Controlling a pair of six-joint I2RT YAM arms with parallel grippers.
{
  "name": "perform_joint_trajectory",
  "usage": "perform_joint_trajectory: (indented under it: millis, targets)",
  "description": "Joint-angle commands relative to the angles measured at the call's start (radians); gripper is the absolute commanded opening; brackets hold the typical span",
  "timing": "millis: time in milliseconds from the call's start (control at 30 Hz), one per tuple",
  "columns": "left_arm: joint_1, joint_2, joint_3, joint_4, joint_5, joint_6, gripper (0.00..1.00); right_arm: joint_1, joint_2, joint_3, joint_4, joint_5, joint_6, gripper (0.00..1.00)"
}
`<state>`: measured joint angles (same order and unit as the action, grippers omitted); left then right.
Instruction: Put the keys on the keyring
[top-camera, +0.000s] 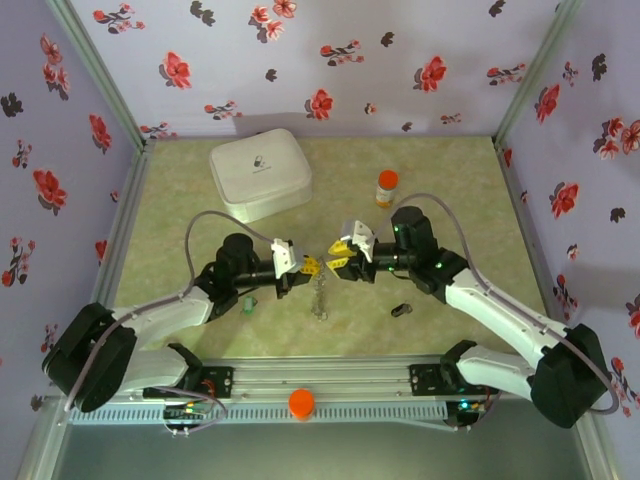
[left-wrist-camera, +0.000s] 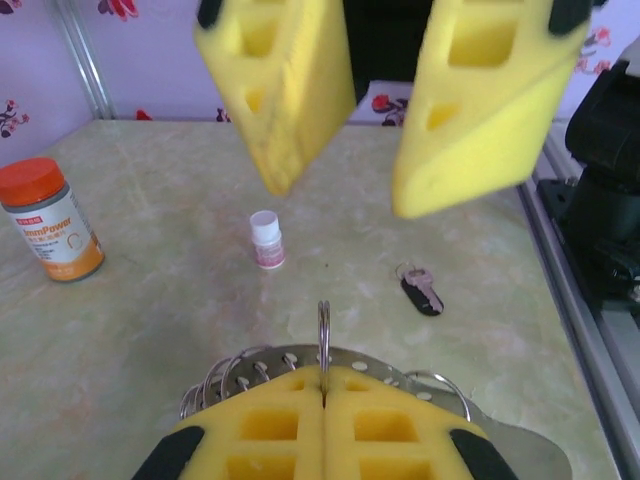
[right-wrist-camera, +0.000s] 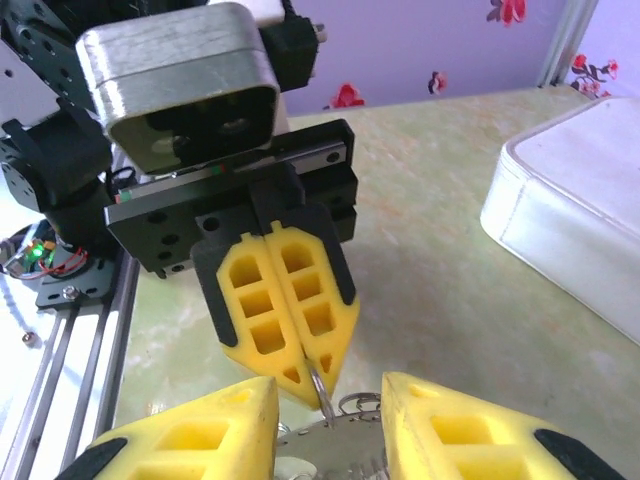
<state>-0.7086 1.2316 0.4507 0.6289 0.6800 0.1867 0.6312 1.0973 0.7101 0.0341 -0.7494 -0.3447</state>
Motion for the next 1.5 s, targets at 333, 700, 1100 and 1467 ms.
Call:
perform_joint_trajectory:
  millis: [333, 700, 1100, 1467]
  targets:
    - [-0.004, 0.01, -0.02, 0.205, 0.043, -0.082, 0.0, 0.002, 0.018, -0.06, 0.204, -0.033, 0.08, 0.25]
    - [-0.002, 0.01, -0.016, 0.2, 0.044, -0.077, 0.0, 0.018, 0.061, -0.044, 0.201, -0.036, 0.075, 0.16]
    - [0.001, -0.09, 0.052, -0.183, -0.026, 0.083, 0.26, 0.08, 0.058, 0.177, -0.317, 0.154, -0.163, 0.0]
    - [0.001, -0.103, 0.122, -0.356, -0.018, 0.173, 0.24, 0.166, 0.183, 0.407, -0.631, 0.315, -0.257, 0.0]
